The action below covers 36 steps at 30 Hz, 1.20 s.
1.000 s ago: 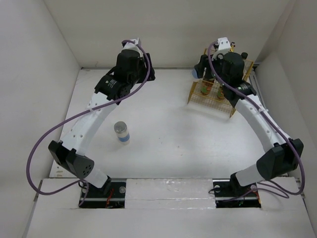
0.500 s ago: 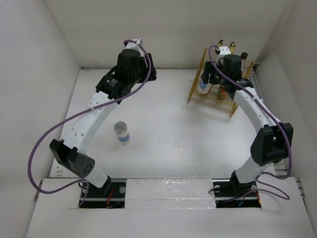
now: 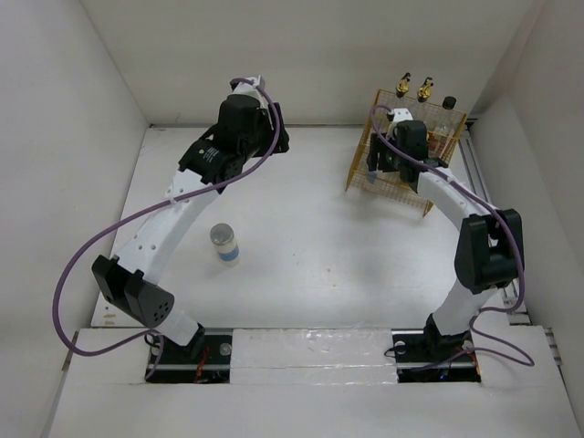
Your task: Organize the condiment bottles
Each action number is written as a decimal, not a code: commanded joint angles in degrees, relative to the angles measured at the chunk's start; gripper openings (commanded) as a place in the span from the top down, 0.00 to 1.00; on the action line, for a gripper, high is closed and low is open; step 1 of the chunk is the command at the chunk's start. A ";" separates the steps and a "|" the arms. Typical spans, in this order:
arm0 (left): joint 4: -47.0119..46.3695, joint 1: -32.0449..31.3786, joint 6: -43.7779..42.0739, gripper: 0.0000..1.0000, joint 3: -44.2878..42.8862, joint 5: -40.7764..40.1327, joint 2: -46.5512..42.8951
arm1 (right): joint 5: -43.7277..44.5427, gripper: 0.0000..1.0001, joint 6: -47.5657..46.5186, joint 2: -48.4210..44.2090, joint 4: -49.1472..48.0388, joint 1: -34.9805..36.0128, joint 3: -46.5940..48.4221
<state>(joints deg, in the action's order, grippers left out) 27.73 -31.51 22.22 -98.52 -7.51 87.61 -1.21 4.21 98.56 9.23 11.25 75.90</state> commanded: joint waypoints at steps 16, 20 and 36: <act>-0.49 1.71 3.00 0.44 -3.95 -4.52 -3.68 | -2.18 0.09 -0.60 -15.24 -1.93 10.36 1.89; 0.14 2.24 7.66 0.44 -3.96 -11.09 -6.13 | -10.28 0.27 -3.50 -14.55 -2.99 22.20 0.04; 1.01 2.24 10.48 0.36 0.96 -16.40 -18.53 | -14.78 0.01 -9.48 10.04 -5.89 49.40 9.79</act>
<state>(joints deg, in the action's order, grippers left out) 28.49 -29.45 33.23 -98.74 -24.25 68.71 -15.53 -3.92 106.02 6.42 60.71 80.55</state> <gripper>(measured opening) 0.640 0.993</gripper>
